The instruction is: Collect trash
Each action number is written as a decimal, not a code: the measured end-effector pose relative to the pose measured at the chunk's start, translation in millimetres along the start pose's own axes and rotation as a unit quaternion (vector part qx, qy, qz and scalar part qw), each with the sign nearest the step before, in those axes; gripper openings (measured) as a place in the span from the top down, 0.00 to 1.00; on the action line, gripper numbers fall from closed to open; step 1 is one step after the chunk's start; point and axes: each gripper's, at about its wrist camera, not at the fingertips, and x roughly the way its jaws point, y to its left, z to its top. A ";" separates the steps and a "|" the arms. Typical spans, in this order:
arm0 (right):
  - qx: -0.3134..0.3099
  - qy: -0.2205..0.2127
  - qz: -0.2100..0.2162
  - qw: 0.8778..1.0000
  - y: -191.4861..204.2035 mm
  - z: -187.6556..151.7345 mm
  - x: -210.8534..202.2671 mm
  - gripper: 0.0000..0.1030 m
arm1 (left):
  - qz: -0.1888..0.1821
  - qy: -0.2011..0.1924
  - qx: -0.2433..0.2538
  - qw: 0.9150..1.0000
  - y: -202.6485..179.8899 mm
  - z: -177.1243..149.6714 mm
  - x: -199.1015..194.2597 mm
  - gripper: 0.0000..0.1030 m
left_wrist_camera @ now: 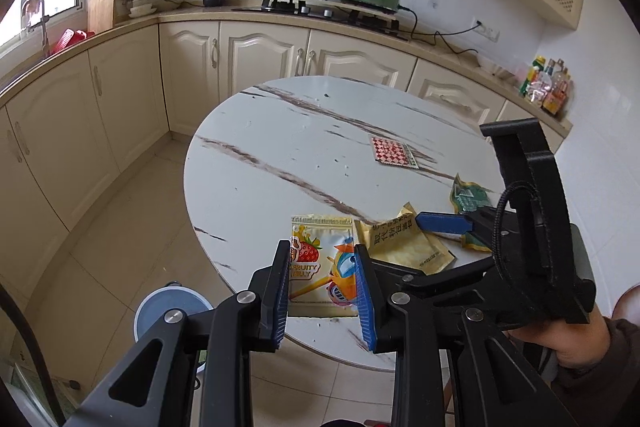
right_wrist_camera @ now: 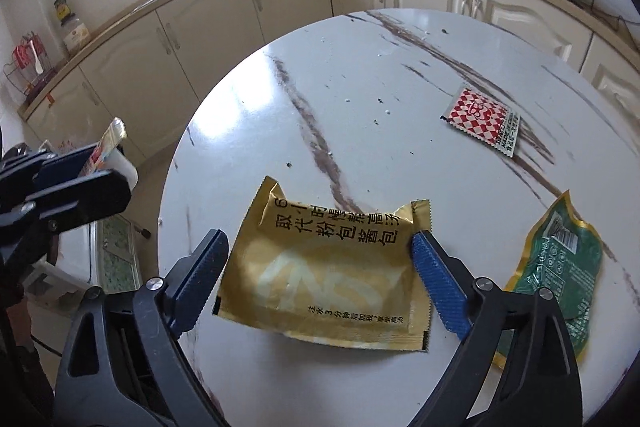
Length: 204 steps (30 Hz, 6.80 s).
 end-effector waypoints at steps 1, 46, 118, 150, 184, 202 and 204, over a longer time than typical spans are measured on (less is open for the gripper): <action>0.002 0.001 -0.007 1.000 0.5 1.2 2.8 0.08 | -0.001 0.000 0.000 1.000 0.8 -0.7 -0.9 0.75; -0.072 -0.072 0.202 0.974 174.7 96.1 55.8 0.91 | 0.081 -0.016 -0.122 0.989 211.3 -38.1 -47.0 0.75; -0.045 -0.369 -0.049 0.927 170.8 -47.2 -279.6 0.00 | 0.214 -0.326 -0.032 0.920 -41.3 -158.3 -156.6 0.01; 0.144 -0.174 -0.154 0.962 -41.1 -74.3 -196.6 0.00 | 0.165 -0.192 -0.004 0.967 -60.2 -117.4 -67.7 0.01; 0.054 -0.028 -0.124 0.990 -124.2 -40.7 -53.7 0.24 | 0.110 -0.042 0.035 0.992 -21.5 78.6 120.2 0.01; 0.091 -0.062 -0.060 0.992 -170.8 -48.9 -74.7 0.99 | 0.077 -0.012 0.059 0.995 -47.5 103.0 170.2 0.01; 0.124 -0.086 -0.039 0.988 -179.0 -51.5 -82.9 0.96 | 0.079 -0.013 0.058 0.995 -49.1 104.2 171.9 0.01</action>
